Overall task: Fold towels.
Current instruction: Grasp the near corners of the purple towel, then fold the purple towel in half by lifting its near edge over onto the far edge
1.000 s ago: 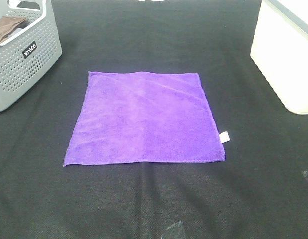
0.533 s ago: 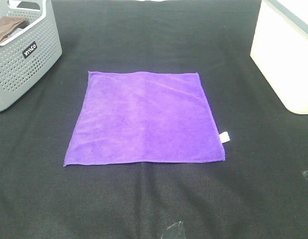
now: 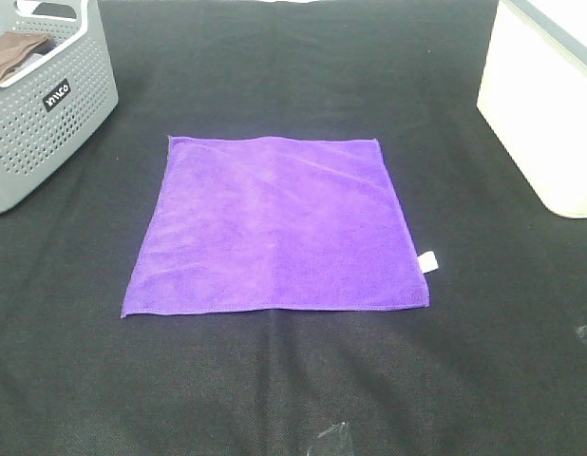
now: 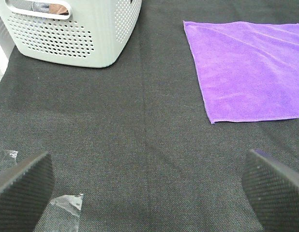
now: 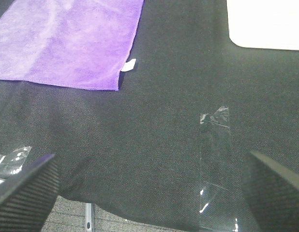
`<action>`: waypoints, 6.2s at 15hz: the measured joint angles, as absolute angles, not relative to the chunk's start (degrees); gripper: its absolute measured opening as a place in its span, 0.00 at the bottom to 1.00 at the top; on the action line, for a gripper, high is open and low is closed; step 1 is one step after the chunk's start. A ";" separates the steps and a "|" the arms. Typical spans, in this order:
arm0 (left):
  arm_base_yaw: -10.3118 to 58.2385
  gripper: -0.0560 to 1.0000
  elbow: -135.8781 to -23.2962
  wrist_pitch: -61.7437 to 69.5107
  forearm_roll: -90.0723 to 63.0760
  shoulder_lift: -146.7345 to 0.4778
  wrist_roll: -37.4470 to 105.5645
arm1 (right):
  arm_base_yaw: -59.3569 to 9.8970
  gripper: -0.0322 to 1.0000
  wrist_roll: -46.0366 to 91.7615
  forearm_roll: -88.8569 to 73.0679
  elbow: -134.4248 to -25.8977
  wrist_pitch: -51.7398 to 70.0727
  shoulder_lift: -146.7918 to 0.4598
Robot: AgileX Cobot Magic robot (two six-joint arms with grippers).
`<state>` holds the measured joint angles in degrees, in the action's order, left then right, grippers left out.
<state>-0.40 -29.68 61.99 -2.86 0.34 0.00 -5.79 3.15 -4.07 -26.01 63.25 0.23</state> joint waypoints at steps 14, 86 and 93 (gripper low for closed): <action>-0.40 0.99 -37.93 68.75 -4.13 -15.07 0.00 | -5.79 0.96 2.01 -5.73 -31.91 67.44 -20.05; 10.37 0.05 -53.06 46.93 -47.44 -108.69 40.91 | -7.73 0.03 41.08 -51.11 -49.22 48.36 -101.93; 10.49 0.05 -55.86 39.36 -47.67 -103.82 39.53 | -7.79 0.03 39.25 -51.39 -55.23 45.49 -100.61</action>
